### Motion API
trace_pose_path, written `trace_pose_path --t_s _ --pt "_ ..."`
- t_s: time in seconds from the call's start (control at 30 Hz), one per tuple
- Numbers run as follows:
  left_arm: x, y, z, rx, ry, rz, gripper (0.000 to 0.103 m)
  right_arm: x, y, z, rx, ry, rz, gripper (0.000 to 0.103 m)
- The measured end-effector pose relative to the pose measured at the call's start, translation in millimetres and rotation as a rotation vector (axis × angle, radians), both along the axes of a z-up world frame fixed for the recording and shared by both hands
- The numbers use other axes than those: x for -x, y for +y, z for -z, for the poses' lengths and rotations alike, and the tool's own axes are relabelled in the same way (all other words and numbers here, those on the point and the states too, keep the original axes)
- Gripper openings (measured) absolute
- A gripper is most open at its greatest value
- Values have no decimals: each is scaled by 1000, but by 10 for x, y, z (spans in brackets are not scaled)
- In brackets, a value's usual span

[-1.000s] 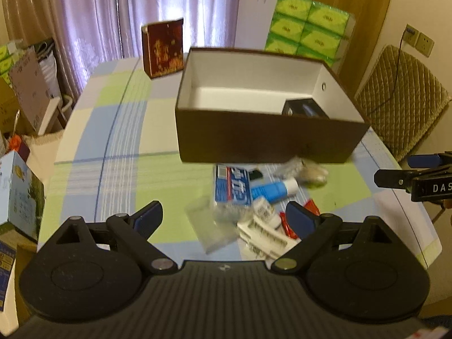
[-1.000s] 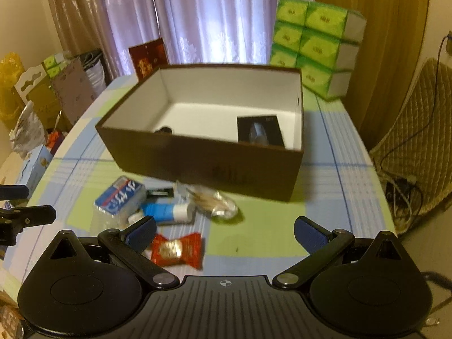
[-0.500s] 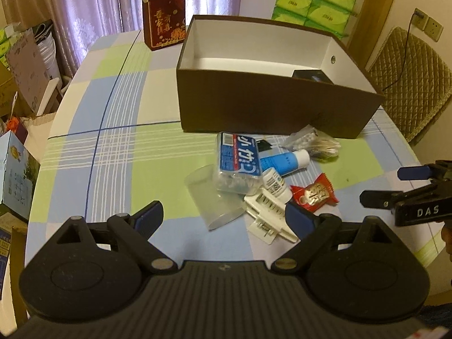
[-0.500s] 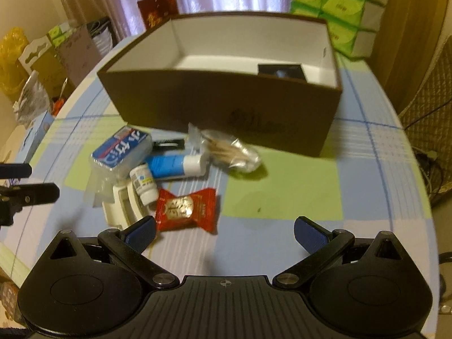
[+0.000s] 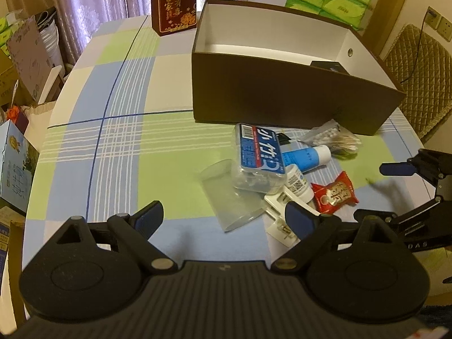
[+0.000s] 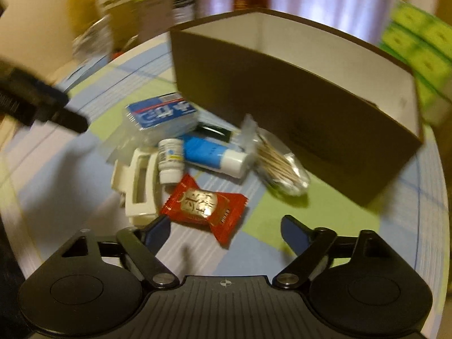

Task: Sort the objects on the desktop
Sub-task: 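Withdraw both tools from the box back toward the remaining items, then grasp the blue toothpick case with the left tool while the right tool grasps the red candy packet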

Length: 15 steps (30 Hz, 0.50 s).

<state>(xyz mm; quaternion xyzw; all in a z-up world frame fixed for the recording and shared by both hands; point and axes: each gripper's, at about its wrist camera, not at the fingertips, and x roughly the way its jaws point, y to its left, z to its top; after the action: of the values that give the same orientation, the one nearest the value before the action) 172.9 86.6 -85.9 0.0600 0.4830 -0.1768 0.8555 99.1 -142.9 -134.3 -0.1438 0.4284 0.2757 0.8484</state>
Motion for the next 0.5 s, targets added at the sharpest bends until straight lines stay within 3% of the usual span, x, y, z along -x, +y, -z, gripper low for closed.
trace_pose_path --t_s 0.27,0.37,0.5 --pt "-102 17 74 -11 19 -7 91 -46 202 175 93 -68 -229 70" --pt "-121 10 94 -14 24 -5 91 -47 271 262 127 -96 -284 53" --pt "-146 -15 109 -15 28 5 91 -50 277 328 136 -69 -286 30"
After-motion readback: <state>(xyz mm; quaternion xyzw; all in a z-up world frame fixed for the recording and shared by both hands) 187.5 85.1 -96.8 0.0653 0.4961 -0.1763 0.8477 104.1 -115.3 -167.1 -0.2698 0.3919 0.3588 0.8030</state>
